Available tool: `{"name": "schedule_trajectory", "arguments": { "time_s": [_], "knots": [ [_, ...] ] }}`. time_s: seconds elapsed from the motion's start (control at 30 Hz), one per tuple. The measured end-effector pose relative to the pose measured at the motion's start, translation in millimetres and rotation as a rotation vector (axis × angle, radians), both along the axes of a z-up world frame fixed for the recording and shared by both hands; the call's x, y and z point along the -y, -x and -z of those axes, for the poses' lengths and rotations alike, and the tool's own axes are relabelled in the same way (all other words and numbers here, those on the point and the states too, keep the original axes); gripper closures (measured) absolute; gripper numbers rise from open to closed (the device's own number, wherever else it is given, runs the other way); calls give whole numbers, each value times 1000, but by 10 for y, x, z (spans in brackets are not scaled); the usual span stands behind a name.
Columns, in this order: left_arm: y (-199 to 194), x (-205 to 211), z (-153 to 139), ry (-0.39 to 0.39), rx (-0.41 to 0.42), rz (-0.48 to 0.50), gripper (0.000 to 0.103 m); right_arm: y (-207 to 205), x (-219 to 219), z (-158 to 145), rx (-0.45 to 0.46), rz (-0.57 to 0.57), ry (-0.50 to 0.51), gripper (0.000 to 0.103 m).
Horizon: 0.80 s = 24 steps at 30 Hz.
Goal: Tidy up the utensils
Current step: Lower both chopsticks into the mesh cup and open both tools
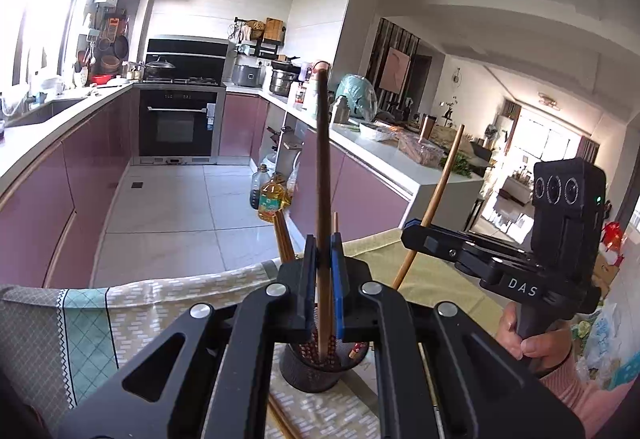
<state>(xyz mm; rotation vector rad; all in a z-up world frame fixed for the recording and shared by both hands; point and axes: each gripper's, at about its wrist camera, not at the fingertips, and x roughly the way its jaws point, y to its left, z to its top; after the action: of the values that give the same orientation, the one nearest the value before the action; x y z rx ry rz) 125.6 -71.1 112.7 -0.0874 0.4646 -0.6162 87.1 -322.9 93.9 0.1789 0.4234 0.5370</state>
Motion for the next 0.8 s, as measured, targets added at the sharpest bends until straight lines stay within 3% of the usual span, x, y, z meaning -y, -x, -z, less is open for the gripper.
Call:
{"name": "schedule_trajectory", "arguments": {
  "time_s": [0.43, 0.8],
  "knots": [
    [-196, 326, 398, -166, -100, 66, 96, -264, -148, 446, -165, -24, 65, 97],
    [-528, 342, 687, -199, -194, 57, 95, -471, -204, 697, -260, -15, 85, 97]
  ]
}}
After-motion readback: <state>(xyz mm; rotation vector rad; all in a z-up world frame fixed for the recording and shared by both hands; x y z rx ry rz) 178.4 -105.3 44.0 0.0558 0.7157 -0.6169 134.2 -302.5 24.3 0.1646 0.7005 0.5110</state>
